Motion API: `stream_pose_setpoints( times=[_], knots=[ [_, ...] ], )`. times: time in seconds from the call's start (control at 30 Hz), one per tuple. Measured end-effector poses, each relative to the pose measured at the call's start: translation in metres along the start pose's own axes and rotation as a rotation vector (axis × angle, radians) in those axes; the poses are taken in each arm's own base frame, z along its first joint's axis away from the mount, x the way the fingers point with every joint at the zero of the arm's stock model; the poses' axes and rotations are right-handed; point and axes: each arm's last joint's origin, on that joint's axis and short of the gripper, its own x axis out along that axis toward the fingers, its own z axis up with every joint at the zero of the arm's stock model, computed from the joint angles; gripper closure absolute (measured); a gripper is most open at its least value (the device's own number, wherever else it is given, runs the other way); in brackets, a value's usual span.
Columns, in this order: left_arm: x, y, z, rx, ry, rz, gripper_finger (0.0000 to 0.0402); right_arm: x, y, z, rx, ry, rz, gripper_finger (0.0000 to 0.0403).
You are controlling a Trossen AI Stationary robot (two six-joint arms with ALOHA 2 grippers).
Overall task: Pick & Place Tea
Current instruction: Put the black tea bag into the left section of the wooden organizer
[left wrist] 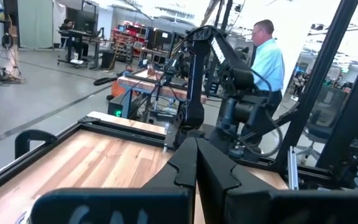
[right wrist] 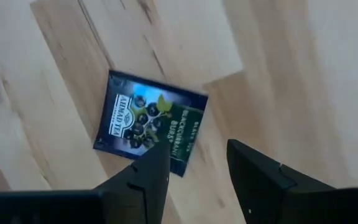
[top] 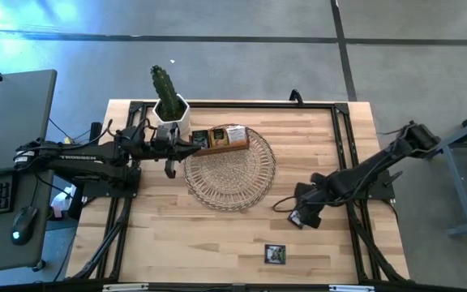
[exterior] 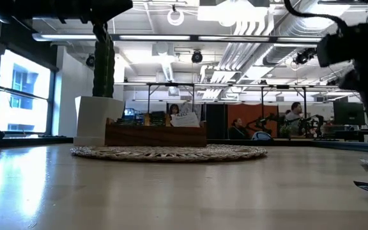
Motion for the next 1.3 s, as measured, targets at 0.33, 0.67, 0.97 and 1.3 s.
stream_pose_setpoints(
  times=[0.33,0.67,0.97,1.3],
  knots=[
    [0.0,0.0,-0.001,-0.007,0.015,0.004,0.0401,0.044,-0.013,-0.017,0.08,-0.071,0.158,0.0247],
    [0.0,0.001,-0.003,-0.009,0.029,0.02,0.0401,0.044,-0.011,-0.016,0.032,-0.076,0.162,0.0256],
    [0.0,0.002,-0.003,-0.009,0.031,0.039,0.0401,0.017,0.006,0.004,-0.042,-0.176,0.147,0.0262],
    [0.0,0.002,-0.004,-0.009,0.038,0.041,0.0401,0.041,-0.015,-0.017,0.02,-0.091,0.058,0.0262]
  ],
)
